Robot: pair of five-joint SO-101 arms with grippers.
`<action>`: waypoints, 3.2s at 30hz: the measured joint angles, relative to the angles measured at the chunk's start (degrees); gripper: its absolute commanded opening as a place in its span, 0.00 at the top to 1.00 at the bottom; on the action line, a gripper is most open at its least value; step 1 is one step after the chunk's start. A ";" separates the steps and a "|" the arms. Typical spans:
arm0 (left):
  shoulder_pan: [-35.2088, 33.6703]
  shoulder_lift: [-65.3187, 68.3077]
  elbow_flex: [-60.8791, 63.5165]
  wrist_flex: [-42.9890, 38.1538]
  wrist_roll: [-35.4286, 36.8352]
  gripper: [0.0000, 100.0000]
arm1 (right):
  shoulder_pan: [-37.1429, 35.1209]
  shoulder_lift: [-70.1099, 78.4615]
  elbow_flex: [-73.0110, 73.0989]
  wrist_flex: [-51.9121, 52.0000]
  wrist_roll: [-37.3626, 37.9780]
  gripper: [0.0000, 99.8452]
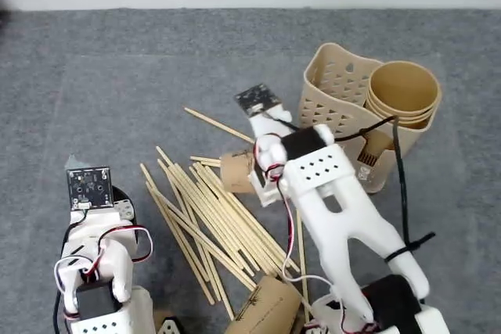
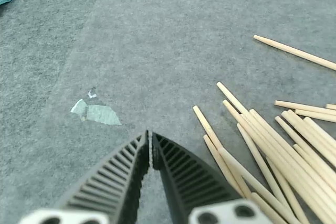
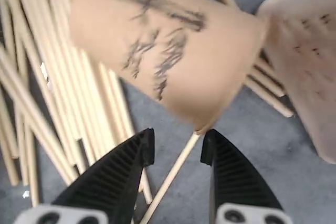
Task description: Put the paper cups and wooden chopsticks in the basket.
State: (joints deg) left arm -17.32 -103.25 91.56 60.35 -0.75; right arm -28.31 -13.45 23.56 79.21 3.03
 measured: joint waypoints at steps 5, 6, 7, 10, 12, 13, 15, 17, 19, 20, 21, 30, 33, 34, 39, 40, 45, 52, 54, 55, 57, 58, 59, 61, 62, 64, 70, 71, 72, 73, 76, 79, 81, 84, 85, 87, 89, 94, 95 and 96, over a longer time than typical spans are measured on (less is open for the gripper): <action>0.00 0.00 0.00 0.00 0.00 0.98 | -3.08 0.00 -5.10 2.99 -0.18 0.97; 0.00 0.00 0.00 0.00 0.00 0.98 | -3.43 0.00 -5.63 3.08 -0.18 0.99; 0.00 0.00 0.00 0.00 0.00 0.98 | -3.87 0.00 -5.80 2.90 -0.18 0.99; 0.00 0.00 0.00 0.00 0.00 0.98 | -4.75 0.00 -5.80 1.85 -0.18 0.99; 0.00 0.00 0.00 0.00 0.00 0.98 | -4.84 0.00 -5.80 1.58 -0.18 0.99; 0.00 0.00 0.00 0.00 0.00 0.98 | -4.84 0.00 -5.80 1.58 -0.18 0.99; 0.00 0.00 0.00 0.00 0.00 0.98 | -4.84 0.00 -5.80 1.58 -0.18 0.96; 0.00 0.00 0.00 0.00 0.00 0.98 | -4.84 0.00 -6.07 2.20 -0.18 0.90; 0.00 0.00 0.00 0.00 0.00 0.98 | -4.84 0.00 -7.82 5.01 -0.18 0.86; 0.00 0.00 0.00 0.00 0.00 0.98 | -4.75 0.00 -8.88 6.68 -0.62 0.85; 0.00 0.00 0.00 0.00 0.00 0.98 | -4.31 0.00 -9.85 8.26 -1.23 0.84; 0.00 0.00 0.00 0.00 0.00 0.98 | 0.53 0.00 -9.05 7.56 -4.84 0.84; 0.00 0.00 0.00 0.00 0.00 0.98 | 0.62 0.00 -6.77 3.34 -8.26 0.84; 0.00 0.00 0.00 0.00 0.00 0.98 | 0.79 0.00 -6.07 2.02 -9.23 0.84; 0.00 0.00 0.00 0.00 0.00 0.98 | 0.62 0.00 -2.73 -4.04 -13.10 0.84; 0.00 0.00 0.00 0.00 0.00 0.98 | 0.53 0.00 -2.29 -4.92 -13.63 0.84; 0.00 0.00 0.00 0.00 0.00 0.98 | 1.05 -0.09 -1.49 -7.12 -17.23 0.84; 0.00 0.00 0.00 0.00 0.00 0.98 | 1.49 -0.09 -1.49 -6.59 -18.73 0.84; 0.00 0.00 0.00 0.00 0.00 0.98 | 1.41 -0.09 -1.49 -6.59 -18.73 0.84; 0.00 0.00 0.00 0.00 0.00 0.98 | 1.41 -0.09 -1.49 -6.59 -18.73 0.84; 0.00 0.00 0.00 0.00 0.00 0.98 | 2.11 -0.09 -1.49 -6.59 -18.73 0.84; 0.00 0.00 0.00 0.00 0.00 0.98 | 2.73 -0.09 -1.49 -6.42 -18.73 0.84; 0.00 0.00 0.00 0.00 0.00 0.98 | 3.43 -0.09 -1.49 -6.07 -18.73 0.84; 0.00 0.00 0.00 0.00 0.00 0.98 | 4.84 -0.09 -1.49 -5.63 -18.73 0.84; 0.00 0.00 0.00 0.00 0.00 0.98 | 5.45 -0.09 -1.49 -5.27 -18.73 0.84; 0.00 0.00 0.00 0.00 0.00 0.98 | 5.71 -0.09 -1.49 -4.75 -18.73 0.84; 0.00 0.00 0.00 0.00 0.00 0.98 | 6.07 -0.09 -1.49 -4.31 -18.73 0.84; 0.00 0.00 0.00 0.00 0.00 0.98 | 5.80 -0.09 -1.49 -4.31 -18.73 0.84; 0.00 0.00 0.00 0.00 0.00 0.98 | 5.71 -0.09 -1.49 -4.31 -18.73 0.84; 0.00 0.00 0.00 0.00 0.00 0.98 | 5.71 -0.09 -1.49 -4.31 -18.73 0.84; 0.00 0.00 0.00 0.00 0.00 0.98 | 6.07 -0.35 -1.49 -4.04 -18.73 0.84; 0.00 0.00 0.00 0.00 0.00 0.98 | 5.80 -1.41 -1.41 -2.64 -18.73 0.84; 0.00 0.00 0.00 0.00 0.00 0.98 | 5.80 -2.55 -1.41 -2.02 -18.73 0.84; 0.00 0.00 0.00 0.00 0.00 0.98 | 5.80 -4.57 -1.41 -0.62 -18.73 0.84; 0.00 0.00 0.00 0.00 0.00 0.98 | 5.71 -5.01 -1.41 -0.35 -18.73 0.84; 0.00 0.00 0.00 0.00 0.00 0.98 | 5.71 -5.19 -1.41 -0.35 -18.73 0.84; 0.00 0.00 0.00 0.00 0.00 0.98 | 5.80 -5.19 -1.41 -0.35 -18.73 0.84; 0.00 0.00 0.00 0.00 0.00 0.98 | 5.71 -3.34 -1.23 -2.11 -18.73 0.84; 0.00 0.00 0.00 0.00 0.00 0.98 | 5.71 -2.29 -0.53 -3.25 -18.73 0.84; 0.00 0.00 0.00 0.00 0.00 0.98 | 5.71 -1.05 0.09 -4.40 -18.73 0.84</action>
State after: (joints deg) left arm -17.32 -103.25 91.56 60.35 -0.75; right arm -22.59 -14.51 23.65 74.81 -15.69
